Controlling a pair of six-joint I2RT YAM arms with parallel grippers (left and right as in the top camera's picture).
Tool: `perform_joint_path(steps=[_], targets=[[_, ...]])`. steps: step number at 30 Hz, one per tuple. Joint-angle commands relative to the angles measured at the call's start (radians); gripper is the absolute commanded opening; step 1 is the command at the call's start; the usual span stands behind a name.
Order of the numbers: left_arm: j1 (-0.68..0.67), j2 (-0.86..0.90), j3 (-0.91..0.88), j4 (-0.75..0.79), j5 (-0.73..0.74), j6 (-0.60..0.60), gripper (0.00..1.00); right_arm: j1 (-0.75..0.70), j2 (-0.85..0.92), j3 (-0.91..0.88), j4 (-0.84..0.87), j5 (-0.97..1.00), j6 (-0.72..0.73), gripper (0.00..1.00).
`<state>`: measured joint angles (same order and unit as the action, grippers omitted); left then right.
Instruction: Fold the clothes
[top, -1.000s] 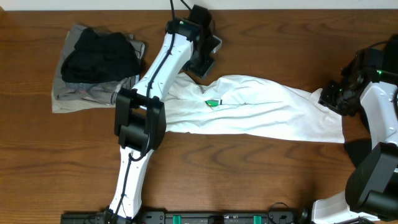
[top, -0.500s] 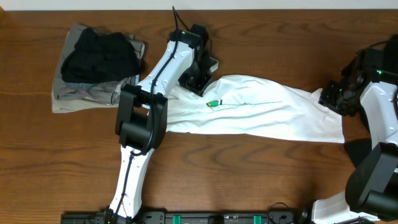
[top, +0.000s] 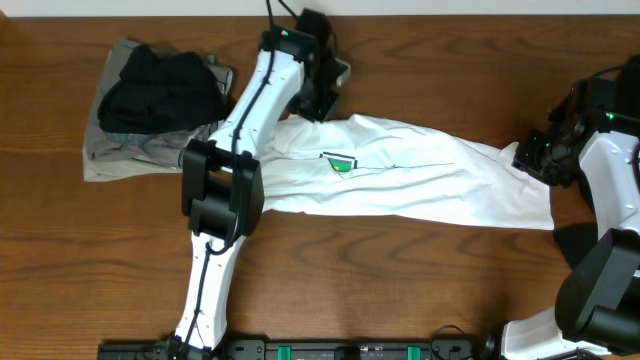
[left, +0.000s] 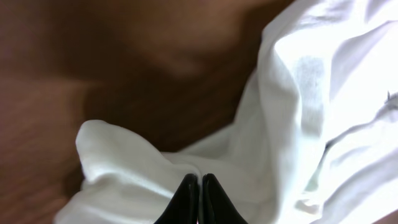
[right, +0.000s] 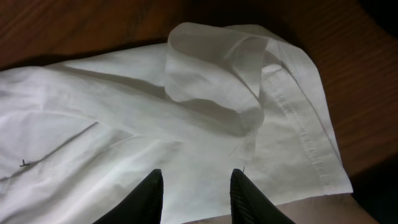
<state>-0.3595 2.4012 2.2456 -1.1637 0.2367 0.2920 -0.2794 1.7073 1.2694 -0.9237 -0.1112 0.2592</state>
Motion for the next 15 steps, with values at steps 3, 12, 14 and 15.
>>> perform_joint_path(steps=[3, 12, 14, 15], targets=[[0.030, 0.002, 0.026, 0.026, -0.021, -0.002, 0.06, 0.003, 0.000, -0.002, 0.000, 0.010, -0.006, 0.34], [0.029, 0.002, 0.026, -0.052, -0.015, -0.043, 0.06, 0.002, 0.000, -0.002, 0.012, 0.010, -0.006, 0.34], [0.021, 0.003, 0.019, -0.122, -0.002, -0.062, 0.06, 0.002, 0.000, -0.002, 0.012, 0.011, -0.006, 0.34], [0.015, 0.003, 0.013, -0.163, 0.010, -0.074, 0.06, 0.002, 0.000, -0.002, 0.013, 0.011, -0.006, 0.35]])
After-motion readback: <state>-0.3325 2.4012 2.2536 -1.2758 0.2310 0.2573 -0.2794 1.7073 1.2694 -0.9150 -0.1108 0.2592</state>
